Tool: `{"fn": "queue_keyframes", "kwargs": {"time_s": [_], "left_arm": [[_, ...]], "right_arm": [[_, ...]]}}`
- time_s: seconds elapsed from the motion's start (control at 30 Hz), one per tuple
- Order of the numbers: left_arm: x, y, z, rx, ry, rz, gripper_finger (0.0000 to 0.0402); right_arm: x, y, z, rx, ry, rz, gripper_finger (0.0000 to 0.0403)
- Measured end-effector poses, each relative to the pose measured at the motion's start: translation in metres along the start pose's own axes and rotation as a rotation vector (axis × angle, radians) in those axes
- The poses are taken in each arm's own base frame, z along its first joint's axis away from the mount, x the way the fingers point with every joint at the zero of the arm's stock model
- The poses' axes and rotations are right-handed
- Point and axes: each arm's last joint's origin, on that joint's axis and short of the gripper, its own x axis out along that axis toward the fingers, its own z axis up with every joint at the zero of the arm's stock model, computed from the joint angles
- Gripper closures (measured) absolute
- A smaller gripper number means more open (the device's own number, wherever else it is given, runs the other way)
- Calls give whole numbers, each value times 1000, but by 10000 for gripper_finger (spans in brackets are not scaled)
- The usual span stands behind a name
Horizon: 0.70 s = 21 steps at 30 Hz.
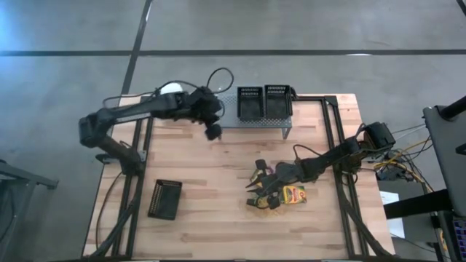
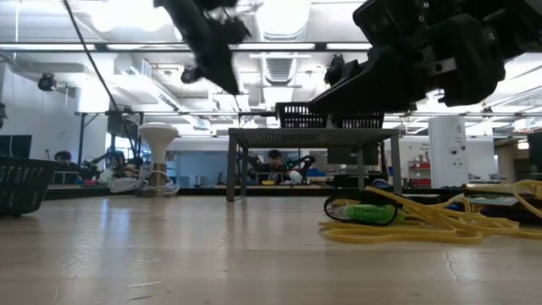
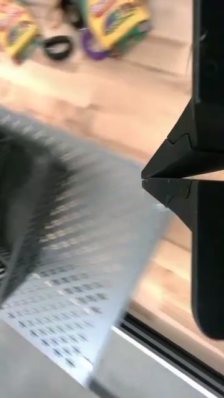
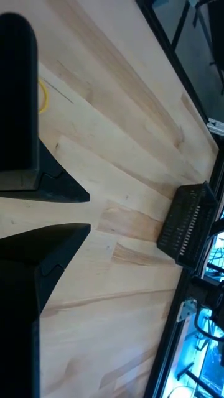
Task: Pick & Place Office Desk Supplies
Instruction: Put the black bin on the shelf
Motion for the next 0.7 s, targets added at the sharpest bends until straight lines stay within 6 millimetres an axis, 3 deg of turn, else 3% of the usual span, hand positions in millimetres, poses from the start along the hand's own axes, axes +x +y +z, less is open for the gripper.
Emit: {"fn": "queue_keyframes", "kwargs": {"time_s": [0.17, 0.3, 0.5, 0.7], "left_arm": [[-54, -47, -24, 126, 24, -7, 396], [-83, -106, -50, 227, 6, -72, 396], [-98, -192, -110, 389, 131, -183, 397], [-104, -216, -169, 266, 429, 11, 369]], "right_arm": [[0, 0, -1, 3, -3, -1, 342], [0, 0, 0, 4, -9, -2, 342], [0, 0, 2, 4, -29, -4, 342], [0, 0, 2, 2, -30, -4, 342]]}}
